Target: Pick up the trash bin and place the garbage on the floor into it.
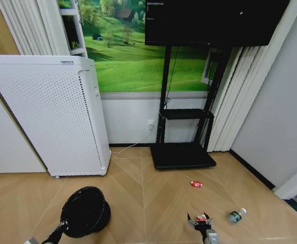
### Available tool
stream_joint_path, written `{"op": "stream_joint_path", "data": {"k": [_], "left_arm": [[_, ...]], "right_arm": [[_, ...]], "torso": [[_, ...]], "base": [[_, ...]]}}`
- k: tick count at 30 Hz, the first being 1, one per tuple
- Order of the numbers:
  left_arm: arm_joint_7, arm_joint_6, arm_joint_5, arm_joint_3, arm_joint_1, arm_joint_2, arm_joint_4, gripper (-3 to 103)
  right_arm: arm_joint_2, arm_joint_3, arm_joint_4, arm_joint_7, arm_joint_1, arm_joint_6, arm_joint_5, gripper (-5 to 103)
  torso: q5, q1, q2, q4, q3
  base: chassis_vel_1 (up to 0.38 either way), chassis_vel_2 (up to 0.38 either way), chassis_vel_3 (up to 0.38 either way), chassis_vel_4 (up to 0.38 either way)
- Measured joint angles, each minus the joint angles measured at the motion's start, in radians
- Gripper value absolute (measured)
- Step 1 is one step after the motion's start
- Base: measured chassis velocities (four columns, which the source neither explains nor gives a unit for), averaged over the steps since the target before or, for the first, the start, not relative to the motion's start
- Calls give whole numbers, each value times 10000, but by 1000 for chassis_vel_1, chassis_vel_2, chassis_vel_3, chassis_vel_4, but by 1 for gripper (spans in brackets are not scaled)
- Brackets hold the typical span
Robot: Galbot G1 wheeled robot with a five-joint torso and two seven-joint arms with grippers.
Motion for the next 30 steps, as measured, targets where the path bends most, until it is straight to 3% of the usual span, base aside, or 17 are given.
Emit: {"op": "stream_joint_path", "data": {"k": [13,21,30], "left_arm": [[287,-360,333,-70,-27,97,24,3],[1847,-1266,1005,-385,33,247,26,3],[2366,-1392,1911,-425,-214,948,366,3]], "right_arm": [[92,-234,-610,36,506,16,-114,100],[187,-509,-1498,22,964,-310,-153,100],[221,-876,-2399,-110,1339,-434,-143,100]], "torso": [[-1,0,0,1,1],[-1,0,0,-1,0],[-2,0,0,-3,0]], "base": [[-164,-150,147,152],[40,36,-49,-47],[0,0,0,0]]}}
